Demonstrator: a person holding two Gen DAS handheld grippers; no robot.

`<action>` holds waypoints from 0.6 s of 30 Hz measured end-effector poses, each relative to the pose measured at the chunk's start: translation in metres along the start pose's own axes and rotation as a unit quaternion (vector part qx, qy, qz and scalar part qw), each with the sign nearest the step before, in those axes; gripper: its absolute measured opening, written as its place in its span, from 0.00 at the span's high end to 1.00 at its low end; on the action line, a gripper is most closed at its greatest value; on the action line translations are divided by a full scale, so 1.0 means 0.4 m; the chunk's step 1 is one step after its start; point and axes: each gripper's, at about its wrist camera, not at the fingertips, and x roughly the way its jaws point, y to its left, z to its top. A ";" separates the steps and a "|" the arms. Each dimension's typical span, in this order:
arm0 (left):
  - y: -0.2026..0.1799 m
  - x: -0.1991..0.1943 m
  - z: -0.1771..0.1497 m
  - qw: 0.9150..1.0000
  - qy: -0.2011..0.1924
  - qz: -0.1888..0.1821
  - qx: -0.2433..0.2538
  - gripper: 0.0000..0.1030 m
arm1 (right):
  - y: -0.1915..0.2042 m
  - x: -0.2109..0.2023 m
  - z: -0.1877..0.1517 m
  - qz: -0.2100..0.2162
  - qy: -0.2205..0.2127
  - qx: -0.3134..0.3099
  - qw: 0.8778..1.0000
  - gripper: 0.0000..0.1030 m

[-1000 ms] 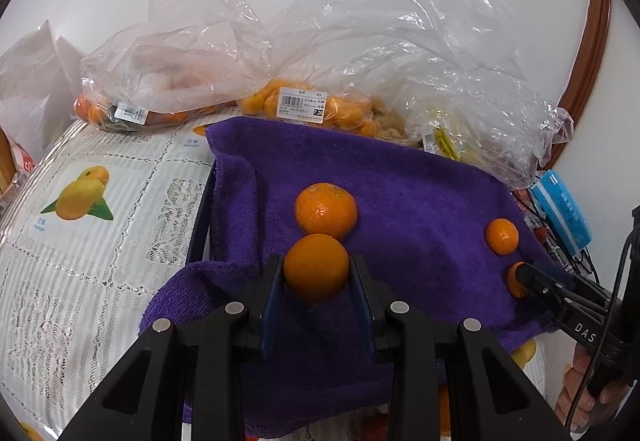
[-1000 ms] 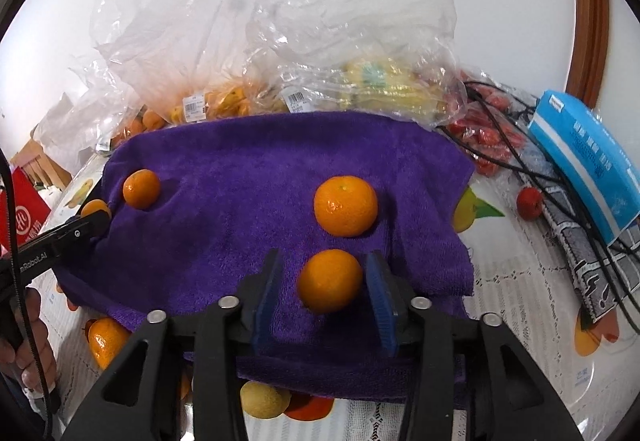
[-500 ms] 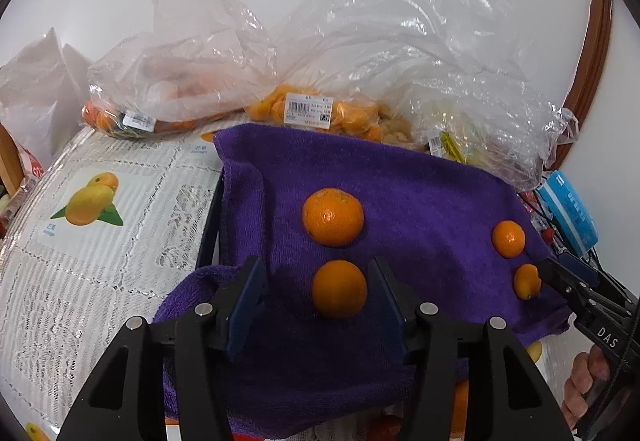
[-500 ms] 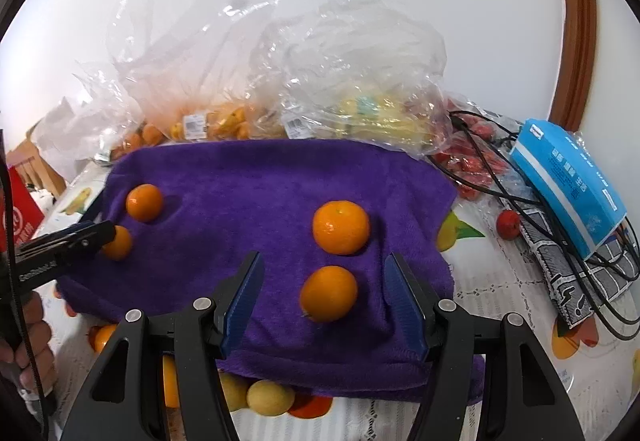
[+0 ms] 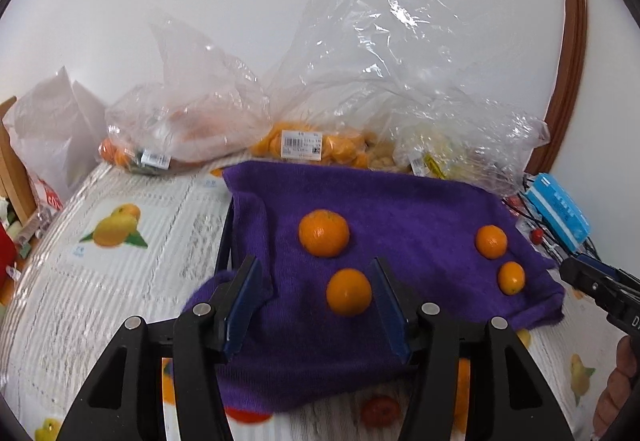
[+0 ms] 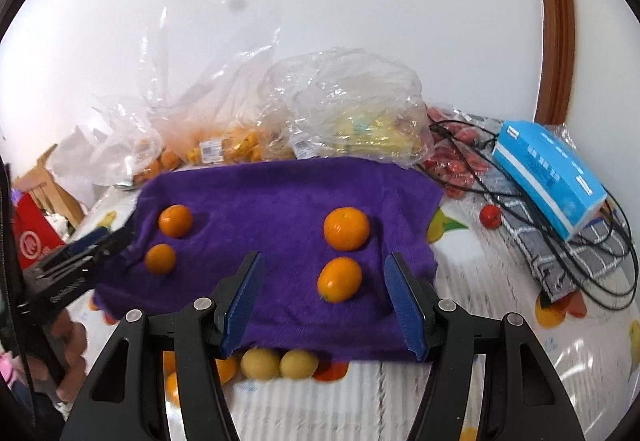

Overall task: Organize fruits
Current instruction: 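Withdraw both open grippers from the towel back toward the fruit row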

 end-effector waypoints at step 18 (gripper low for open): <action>0.013 -0.200 -0.098 0.999 0.018 -0.026 -0.007 0.38 | 0.023 -0.234 -0.124 -0.008 -0.013 0.014 1.000 0.46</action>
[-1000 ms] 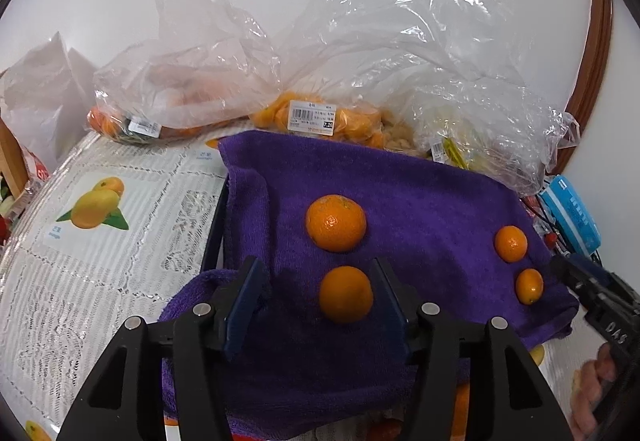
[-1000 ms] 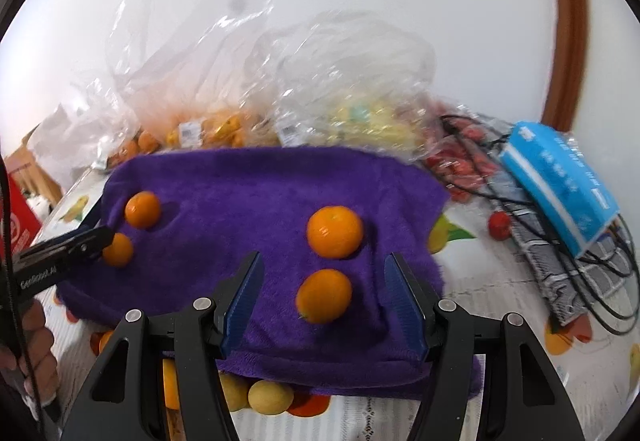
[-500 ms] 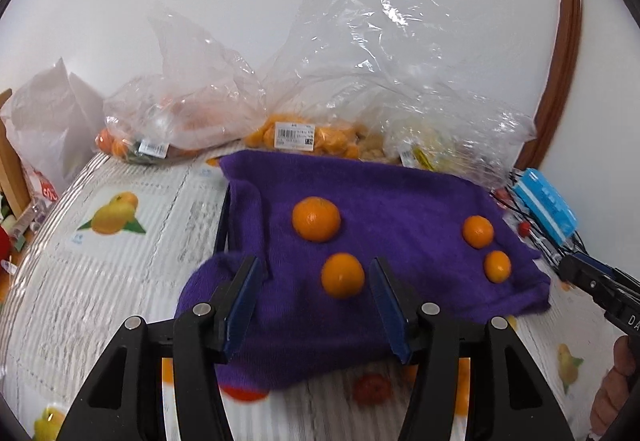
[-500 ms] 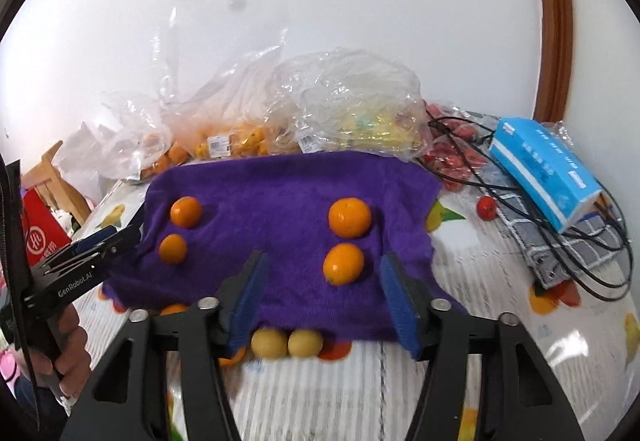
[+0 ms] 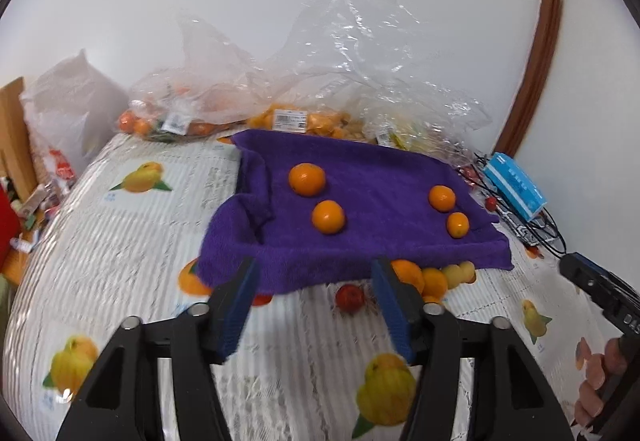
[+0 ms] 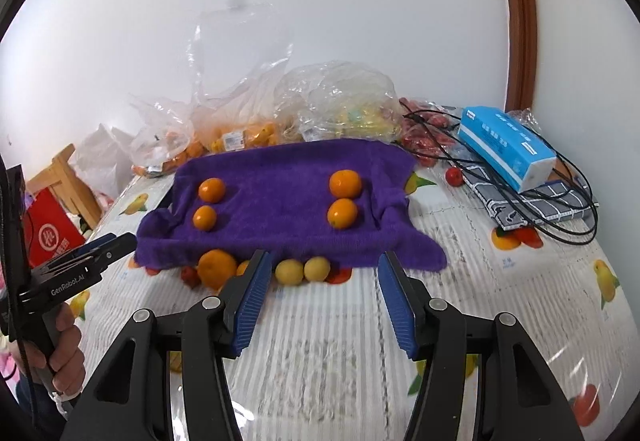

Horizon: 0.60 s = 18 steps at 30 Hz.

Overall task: Organize fruits
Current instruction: 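Withdraw both open grippers from the towel back toward the fruit row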

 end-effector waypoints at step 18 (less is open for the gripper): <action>-0.010 -0.035 -0.075 0.999 0.029 -0.021 -0.001 0.38 | 0.020 -0.081 -0.053 0.022 -0.017 0.000 1.000 0.39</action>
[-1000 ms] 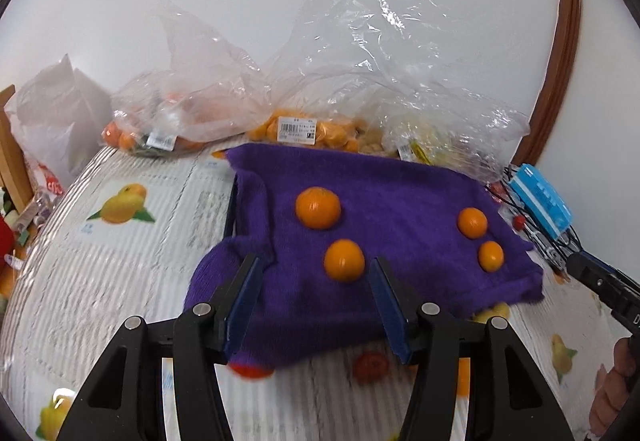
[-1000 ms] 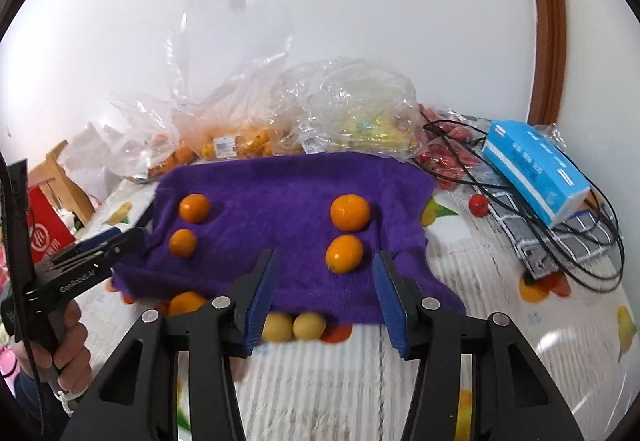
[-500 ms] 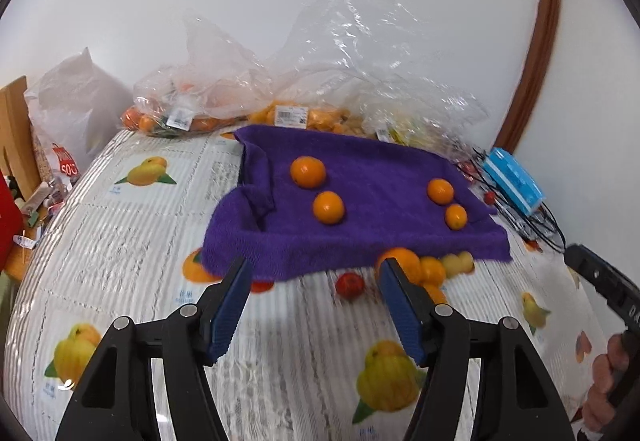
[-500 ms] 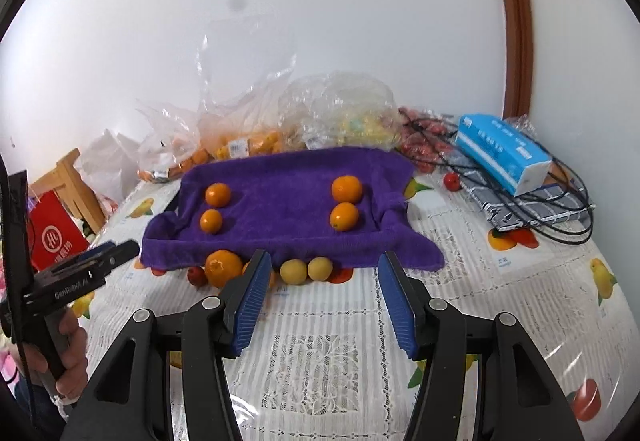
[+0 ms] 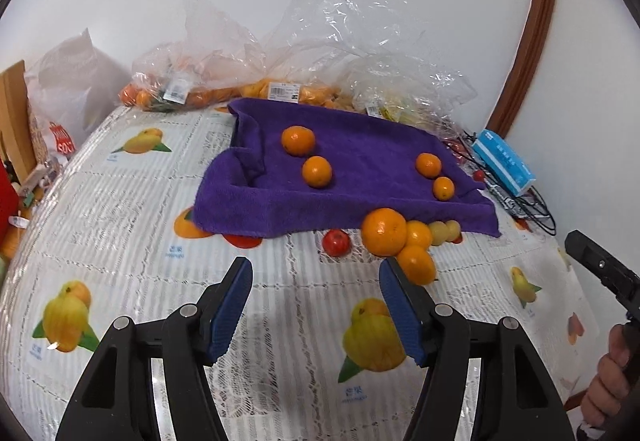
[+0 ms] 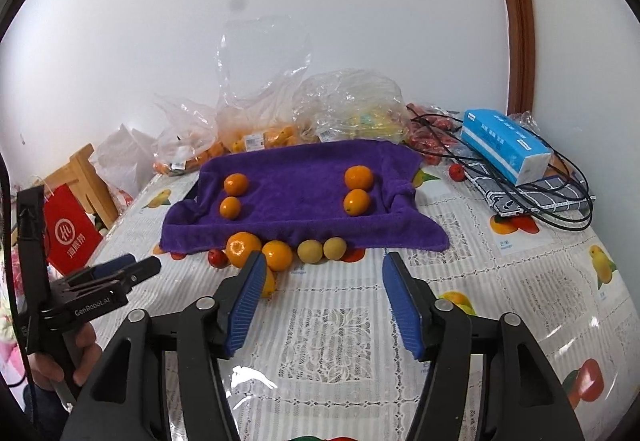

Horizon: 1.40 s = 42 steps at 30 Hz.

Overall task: Organize fruits
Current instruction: 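Withdraw both open grippers from the towel back toward the fruit row, then grasp a yellow round fruit with the right gripper while the left gripper grasps the small red apple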

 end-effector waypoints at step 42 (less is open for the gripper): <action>0.000 0.181 -0.001 0.995 0.069 0.058 0.037 0.38 | -0.045 0.301 -0.018 -0.002 0.095 -0.005 0.995 0.60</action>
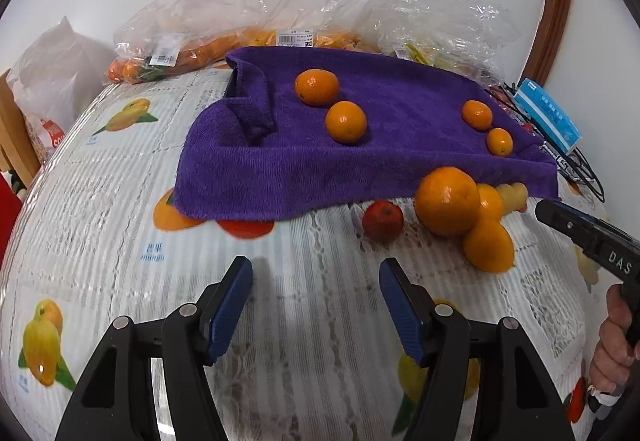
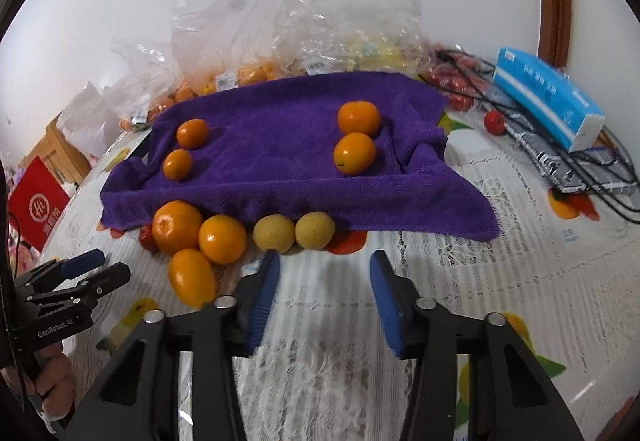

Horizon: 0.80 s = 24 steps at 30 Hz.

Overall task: Organize fruits
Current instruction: 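Grasp a yellow round fruit with the right gripper while the left gripper grasps the small red apple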

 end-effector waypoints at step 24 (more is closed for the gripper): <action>0.000 0.007 0.001 1.000 0.000 -0.009 0.000 0.34 | 0.003 0.090 0.045 -0.002 0.025 -0.002 1.000 0.72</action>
